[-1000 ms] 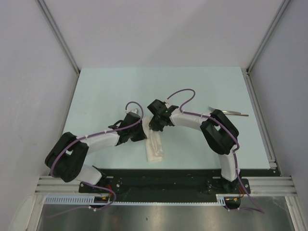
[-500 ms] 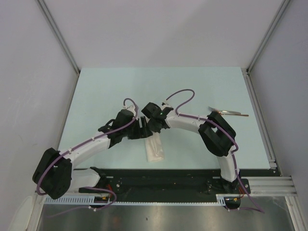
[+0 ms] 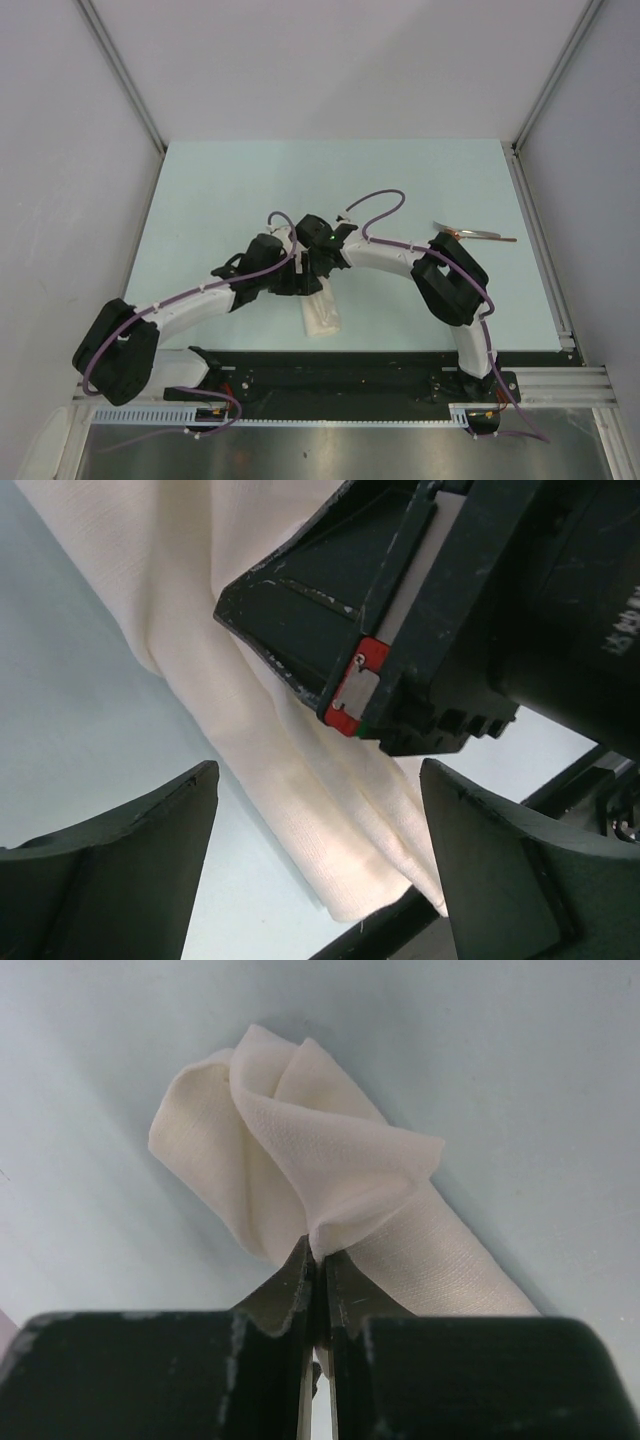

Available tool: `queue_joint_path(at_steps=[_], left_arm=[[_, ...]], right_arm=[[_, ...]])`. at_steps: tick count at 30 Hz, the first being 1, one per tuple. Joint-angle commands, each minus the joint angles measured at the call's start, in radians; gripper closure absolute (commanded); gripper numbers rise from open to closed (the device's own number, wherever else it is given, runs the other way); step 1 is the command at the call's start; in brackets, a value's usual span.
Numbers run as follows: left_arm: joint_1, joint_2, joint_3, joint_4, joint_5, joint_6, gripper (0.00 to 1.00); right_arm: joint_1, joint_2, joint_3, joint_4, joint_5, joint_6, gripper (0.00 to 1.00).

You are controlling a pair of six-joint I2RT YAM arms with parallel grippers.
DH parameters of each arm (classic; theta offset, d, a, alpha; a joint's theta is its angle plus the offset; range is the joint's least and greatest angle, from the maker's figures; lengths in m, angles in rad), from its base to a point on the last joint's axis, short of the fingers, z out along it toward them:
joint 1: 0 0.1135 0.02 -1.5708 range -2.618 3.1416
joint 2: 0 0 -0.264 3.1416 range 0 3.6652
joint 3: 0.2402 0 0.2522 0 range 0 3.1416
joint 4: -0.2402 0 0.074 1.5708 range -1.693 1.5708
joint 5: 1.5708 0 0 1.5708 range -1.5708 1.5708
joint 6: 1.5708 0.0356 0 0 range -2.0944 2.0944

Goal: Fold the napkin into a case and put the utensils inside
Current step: Fold the 2/3-rectangle-folded napkin at the center of the board, then stuff the top corner of the smaller-rectangle-folded napkin into the folded napkin.

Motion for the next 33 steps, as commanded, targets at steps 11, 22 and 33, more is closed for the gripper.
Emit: queue_joint_path(at_steps=[11, 22, 33], left_arm=[[-0.009, 0.052, -0.071, 0.127, -0.127, -0.054, 0.31], [0.003, 0.058, -0.069, 0.072, -0.159, -0.045, 0.46], [0.003, 0.046, -0.084, 0.061, -0.159, -0.052, 0.53]], right_arm=[[-0.002, -0.038, -0.039, 0.075, -0.004, -0.029, 0.84], [-0.068, -0.036, -0.045, 0.252, -0.16, -0.514, 0.49], [-0.114, -0.073, -0.077, 0.325, -0.225, -0.691, 0.42]])
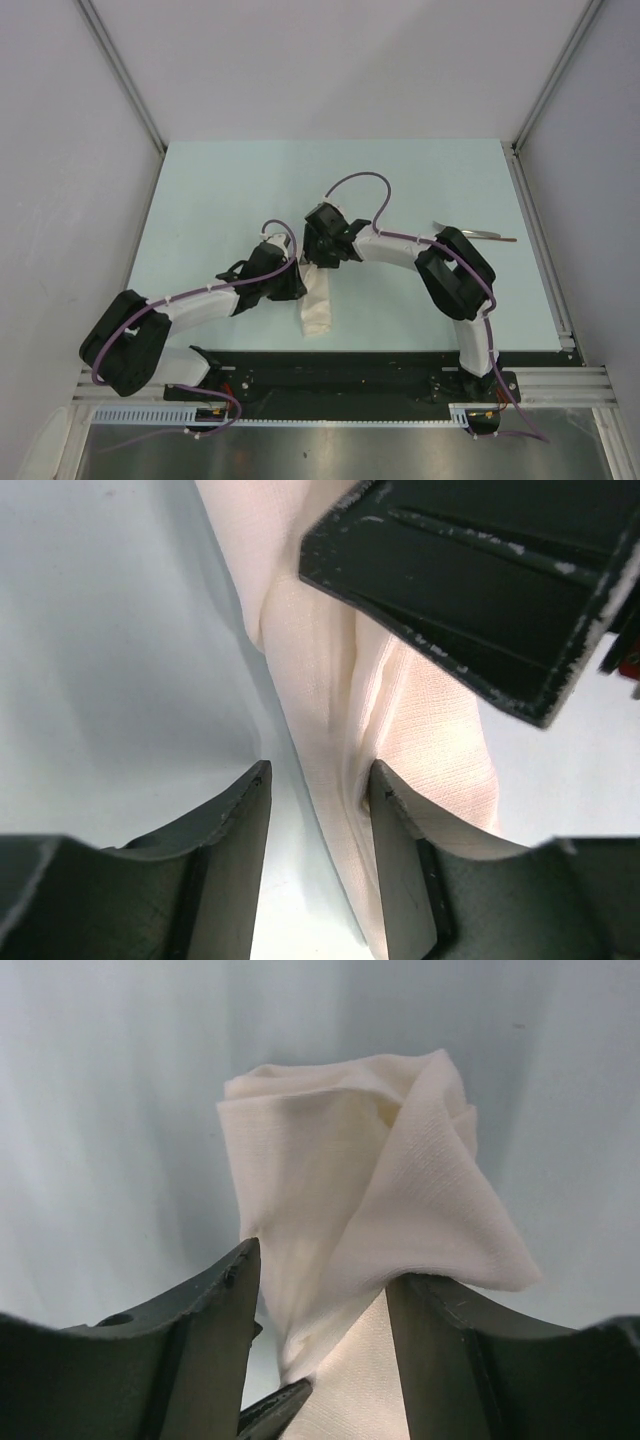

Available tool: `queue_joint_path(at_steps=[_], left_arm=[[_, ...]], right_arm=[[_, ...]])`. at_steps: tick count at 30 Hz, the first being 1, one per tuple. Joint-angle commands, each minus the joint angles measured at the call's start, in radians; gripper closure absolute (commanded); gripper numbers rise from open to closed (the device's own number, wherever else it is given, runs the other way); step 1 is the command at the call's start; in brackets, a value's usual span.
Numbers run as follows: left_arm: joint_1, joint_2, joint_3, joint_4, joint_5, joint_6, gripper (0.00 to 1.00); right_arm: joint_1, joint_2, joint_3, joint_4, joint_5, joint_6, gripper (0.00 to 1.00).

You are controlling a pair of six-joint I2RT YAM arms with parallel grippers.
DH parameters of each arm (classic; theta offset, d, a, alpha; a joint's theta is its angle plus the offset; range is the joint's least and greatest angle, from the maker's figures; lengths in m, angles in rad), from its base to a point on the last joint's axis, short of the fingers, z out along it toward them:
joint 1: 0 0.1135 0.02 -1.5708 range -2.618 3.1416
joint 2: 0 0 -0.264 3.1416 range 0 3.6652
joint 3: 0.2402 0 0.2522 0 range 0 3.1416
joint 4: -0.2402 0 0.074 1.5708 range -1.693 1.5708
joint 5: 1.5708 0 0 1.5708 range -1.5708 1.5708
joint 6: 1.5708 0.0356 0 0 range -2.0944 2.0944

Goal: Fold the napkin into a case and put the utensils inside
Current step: Stuff the top corner of the smaller-rectangle-folded napkin into the folded napkin.

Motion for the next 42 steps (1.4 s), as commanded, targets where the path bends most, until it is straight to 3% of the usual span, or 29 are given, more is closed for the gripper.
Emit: queue_joint_path(at_steps=[1, 5, 11, 16, 24, 33, 42], left_arm=[[0.004, -0.015, -0.004, -0.018, -0.006, -0.013, 0.53], [0.005, -0.018, -0.015, -0.02, 0.0, -0.036, 0.56], [0.004, -0.025, -0.016, -0.021, 0.001, -0.041, 0.57], [0.004, -0.025, -0.013, -0.024, 0.006, -0.041, 0.56], [0.005, -0.038, 0.004, -0.046, 0.002, -0.038, 0.56], [0.004, -0.038, 0.002, -0.037, 0.005, -0.039, 0.56], [0.005, -0.033, -0.004, -0.029, 0.014, -0.043, 0.56]], right_arm=[[-0.024, -0.068, 0.005, 0.09, -0.014, -0.133, 0.4], [-0.017, -0.079, 0.079, 0.017, -0.053, -0.174, 0.34], [-0.046, -0.174, 0.025, -0.086, -0.071, -0.061, 0.28], [-0.06, -0.211, -0.06, -0.01, -0.083, -0.076, 0.25], [-0.064, -0.123, -0.028, 0.035, -0.12, -0.118, 0.25], [-0.084, -0.099, -0.042, 0.133, -0.137, -0.127, 0.34], [-0.094, -0.03, 0.013, 0.139, -0.16, -0.127, 0.53]])
